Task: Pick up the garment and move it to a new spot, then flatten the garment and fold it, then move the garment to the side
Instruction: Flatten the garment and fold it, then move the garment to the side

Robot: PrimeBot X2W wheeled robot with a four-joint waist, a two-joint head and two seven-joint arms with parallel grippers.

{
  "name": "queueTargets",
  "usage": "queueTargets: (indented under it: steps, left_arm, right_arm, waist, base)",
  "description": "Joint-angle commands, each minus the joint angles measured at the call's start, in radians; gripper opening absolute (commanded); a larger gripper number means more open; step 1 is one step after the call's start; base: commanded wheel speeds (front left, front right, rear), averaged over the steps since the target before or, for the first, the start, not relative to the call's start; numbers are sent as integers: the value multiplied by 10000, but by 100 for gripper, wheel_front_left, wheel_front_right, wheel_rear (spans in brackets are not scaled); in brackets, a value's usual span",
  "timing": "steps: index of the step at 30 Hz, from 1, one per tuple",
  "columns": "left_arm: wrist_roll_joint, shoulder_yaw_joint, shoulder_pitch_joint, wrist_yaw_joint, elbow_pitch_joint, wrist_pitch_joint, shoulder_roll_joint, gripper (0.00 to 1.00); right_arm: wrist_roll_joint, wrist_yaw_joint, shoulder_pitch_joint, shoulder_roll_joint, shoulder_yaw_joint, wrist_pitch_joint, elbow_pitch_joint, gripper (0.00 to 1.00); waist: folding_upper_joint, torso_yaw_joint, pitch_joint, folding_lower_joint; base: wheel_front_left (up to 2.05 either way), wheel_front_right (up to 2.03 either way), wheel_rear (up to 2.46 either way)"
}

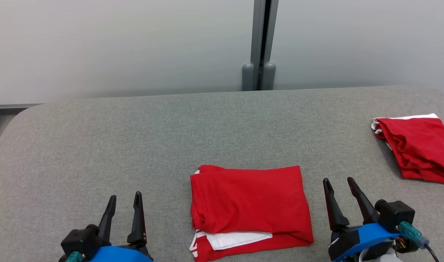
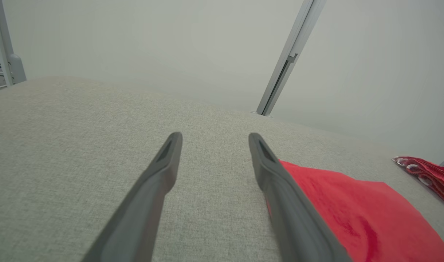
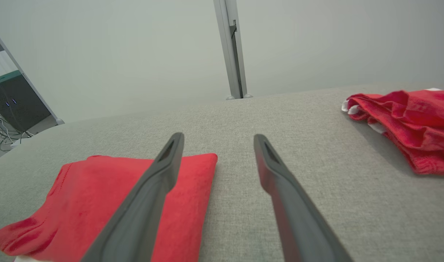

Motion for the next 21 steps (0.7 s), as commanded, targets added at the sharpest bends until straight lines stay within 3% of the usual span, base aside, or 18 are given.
queueTargets:
  steps: [1,21]
  left_arm:
    - [11,49,54,-12,-11,-24,-4,100]
    - [317,240,107,-156,17,-25,-113,100]
  right_arm:
    - [66,1,175,1,6,-30,22,100]
    - [-129,1,-59,4,170,155,169,100]
  waist:
    - [-1,2,-7,1]
    - [-1,126,75,1]
  base:
    - [0,0,0]
    - [0,0,0]
